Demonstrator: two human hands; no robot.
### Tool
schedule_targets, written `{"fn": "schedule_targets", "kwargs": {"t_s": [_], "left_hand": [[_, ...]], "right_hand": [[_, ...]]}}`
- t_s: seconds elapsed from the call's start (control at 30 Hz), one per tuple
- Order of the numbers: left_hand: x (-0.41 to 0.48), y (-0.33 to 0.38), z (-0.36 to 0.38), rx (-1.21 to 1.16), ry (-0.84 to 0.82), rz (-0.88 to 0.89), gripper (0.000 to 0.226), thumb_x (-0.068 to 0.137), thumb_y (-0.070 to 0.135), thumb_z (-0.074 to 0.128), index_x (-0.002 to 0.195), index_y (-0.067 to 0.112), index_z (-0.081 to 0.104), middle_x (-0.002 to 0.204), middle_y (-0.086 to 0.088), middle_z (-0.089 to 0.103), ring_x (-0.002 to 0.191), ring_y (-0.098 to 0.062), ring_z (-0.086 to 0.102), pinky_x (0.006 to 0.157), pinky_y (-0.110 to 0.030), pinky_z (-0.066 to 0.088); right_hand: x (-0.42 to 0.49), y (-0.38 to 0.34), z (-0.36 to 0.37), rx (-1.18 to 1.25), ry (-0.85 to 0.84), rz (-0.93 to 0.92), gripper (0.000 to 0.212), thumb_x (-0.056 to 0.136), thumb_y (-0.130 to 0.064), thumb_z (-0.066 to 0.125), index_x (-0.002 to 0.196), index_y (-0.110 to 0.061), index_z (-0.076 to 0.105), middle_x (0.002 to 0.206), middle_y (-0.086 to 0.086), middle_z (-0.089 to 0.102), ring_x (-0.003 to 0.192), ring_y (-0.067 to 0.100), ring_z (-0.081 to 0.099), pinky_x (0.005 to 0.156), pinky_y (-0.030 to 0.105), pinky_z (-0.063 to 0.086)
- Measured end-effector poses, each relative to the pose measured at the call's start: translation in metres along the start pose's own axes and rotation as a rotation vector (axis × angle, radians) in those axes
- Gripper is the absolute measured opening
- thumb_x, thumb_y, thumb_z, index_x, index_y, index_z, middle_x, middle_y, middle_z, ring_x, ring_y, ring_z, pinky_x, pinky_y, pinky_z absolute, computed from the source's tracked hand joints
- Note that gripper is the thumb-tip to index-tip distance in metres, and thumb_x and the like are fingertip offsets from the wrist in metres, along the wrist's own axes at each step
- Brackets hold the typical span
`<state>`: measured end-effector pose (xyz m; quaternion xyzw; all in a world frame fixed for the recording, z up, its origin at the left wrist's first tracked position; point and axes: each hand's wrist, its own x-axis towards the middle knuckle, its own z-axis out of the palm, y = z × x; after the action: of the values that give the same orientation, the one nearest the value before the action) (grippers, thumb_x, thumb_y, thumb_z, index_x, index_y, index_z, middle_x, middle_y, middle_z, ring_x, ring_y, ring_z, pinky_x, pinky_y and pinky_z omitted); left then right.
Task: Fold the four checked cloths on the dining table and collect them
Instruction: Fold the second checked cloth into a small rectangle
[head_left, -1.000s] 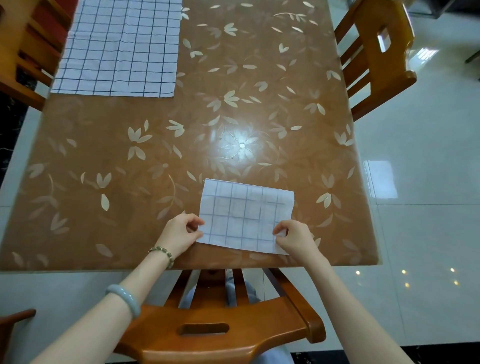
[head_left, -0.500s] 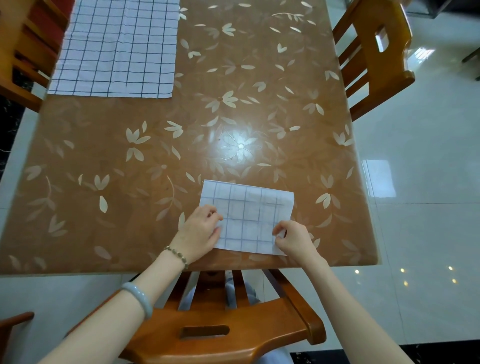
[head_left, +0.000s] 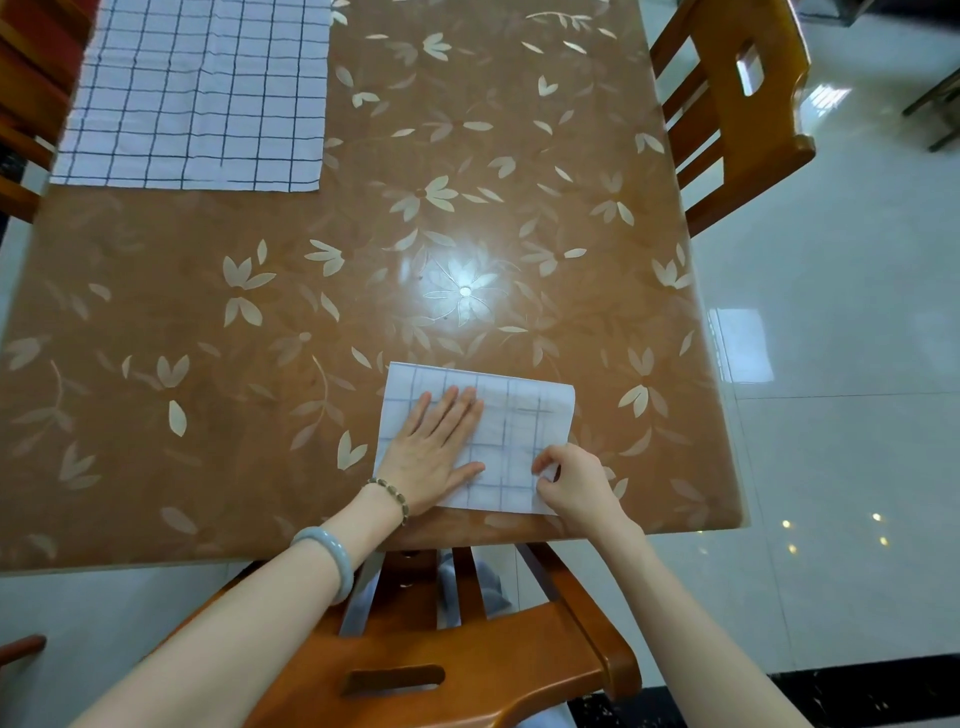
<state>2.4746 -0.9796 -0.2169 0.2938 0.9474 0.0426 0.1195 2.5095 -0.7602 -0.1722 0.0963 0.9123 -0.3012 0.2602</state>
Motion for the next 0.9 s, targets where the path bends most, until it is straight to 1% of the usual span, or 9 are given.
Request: {"fn": "schedule_targets", "kwargs": {"t_s": [0.17, 0.4, 0.53, 0.6, 0.67, 0.73, 0.77, 0.83, 0.9], "left_hand": [[0.004, -0.010, 0.009, 0.014, -0.027, 0.003, 0.076, 0.094, 0.063, 0.005, 0.151, 0.015, 0.014, 0.158, -0.010, 0.016, 0.146, -0.026, 0.009, 0.115, -0.049, 0.011], [0.009, -0.017, 0.005, -0.016, 0.015, 0.001, 0.078, 0.084, 0.074, 0.025, 0.147, 0.028, 0.021, 0.157, -0.019, 0.012, 0.145, -0.033, 0.005, 0.113, -0.053, 0.007], [0.011, -0.022, 0.000, -0.055, -0.015, -0.014, 0.087, 0.082, 0.079, 0.017, 0.149, 0.023, 0.013, 0.157, -0.015, 0.019, 0.145, -0.030, 0.011, 0.113, -0.054, 0.006], [0.012, -0.024, -0.001, -0.064, -0.040, -0.025, 0.088, 0.084, 0.078, 0.010, 0.150, 0.019, 0.011, 0.156, -0.013, 0.024, 0.144, -0.029, 0.017, 0.113, -0.053, 0.008], [0.013, -0.025, -0.001, -0.066, -0.045, -0.044, 0.085, 0.089, 0.072, 0.007, 0.149, 0.014, 0.016, 0.154, -0.011, 0.030, 0.143, -0.026, 0.021, 0.112, -0.052, 0.012], [0.015, -0.023, -0.001, -0.068, -0.042, -0.068, 0.082, 0.092, 0.067, 0.006, 0.147, 0.010, 0.025, 0.151, -0.010, 0.035, 0.141, -0.025, 0.026, 0.111, -0.051, 0.016], [0.016, -0.023, -0.001, -0.069, -0.040, -0.077, 0.080, 0.093, 0.066, 0.006, 0.146, 0.010, 0.029, 0.151, -0.010, 0.036, 0.140, -0.025, 0.029, 0.111, -0.050, 0.016], [0.017, -0.023, 0.001, -0.069, -0.023, -0.088, 0.076, 0.094, 0.063, 0.008, 0.145, 0.011, 0.031, 0.151, -0.011, 0.035, 0.140, -0.025, 0.029, 0.111, -0.048, 0.016], [0.018, -0.024, 0.001, -0.064, -0.005, -0.096, 0.071, 0.096, 0.057, 0.011, 0.144, 0.010, 0.032, 0.151, -0.013, 0.034, 0.139, -0.026, 0.025, 0.111, -0.046, 0.017]], "right_hand": [[-0.001, 0.000, -0.001, -0.014, -0.004, -0.004, 0.013, 0.085, -0.007, 0.060, 0.087, -0.020, 0.057, 0.096, -0.002, 0.052, 0.092, 0.015, 0.050, 0.062, 0.011, 0.037], [-0.001, 0.000, 0.001, 0.002, -0.012, -0.016, 0.013, 0.083, -0.008, 0.062, 0.087, -0.017, 0.055, 0.101, -0.001, 0.048, 0.095, 0.014, 0.046, 0.062, 0.010, 0.035], [-0.003, -0.002, -0.005, 0.135, -0.019, 0.009, 0.005, 0.085, -0.016, 0.064, 0.083, -0.019, 0.060, 0.091, -0.005, 0.051, 0.086, 0.010, 0.049, 0.064, 0.013, 0.036], [-0.006, -0.001, -0.015, 0.236, 0.070, 0.042, 0.009, 0.087, -0.021, 0.063, 0.078, -0.020, 0.061, 0.082, -0.003, 0.051, 0.077, 0.010, 0.048, 0.067, 0.019, 0.036], [-0.006, -0.003, -0.027, 0.209, 0.316, 0.028, 0.013, 0.088, -0.019, 0.061, 0.075, -0.013, 0.061, 0.080, -0.001, 0.047, 0.076, 0.013, 0.045, 0.069, 0.022, 0.034], [0.001, -0.016, -0.032, 0.141, 0.491, -0.033, 0.009, 0.088, -0.015, 0.060, 0.084, -0.008, 0.064, 0.090, 0.001, 0.049, 0.089, 0.018, 0.045, 0.074, 0.020, 0.033], [0.007, -0.027, -0.030, 0.103, 0.499, -0.085, 0.010, 0.088, -0.013, 0.060, 0.092, -0.007, 0.066, 0.101, 0.004, 0.052, 0.100, 0.021, 0.045, 0.082, 0.021, 0.034], [0.024, -0.052, -0.015, 0.045, 0.417, -0.221, 0.024, 0.091, -0.013, 0.055, 0.112, -0.005, 0.064, 0.127, 0.014, 0.050, 0.123, 0.027, 0.040, 0.103, 0.029, 0.031], [0.041, -0.074, 0.009, -0.003, 0.286, -0.358, 0.041, 0.093, -0.015, 0.044, 0.132, -0.003, 0.052, 0.145, 0.019, 0.039, 0.138, 0.030, 0.028, 0.113, 0.032, 0.017]]}}
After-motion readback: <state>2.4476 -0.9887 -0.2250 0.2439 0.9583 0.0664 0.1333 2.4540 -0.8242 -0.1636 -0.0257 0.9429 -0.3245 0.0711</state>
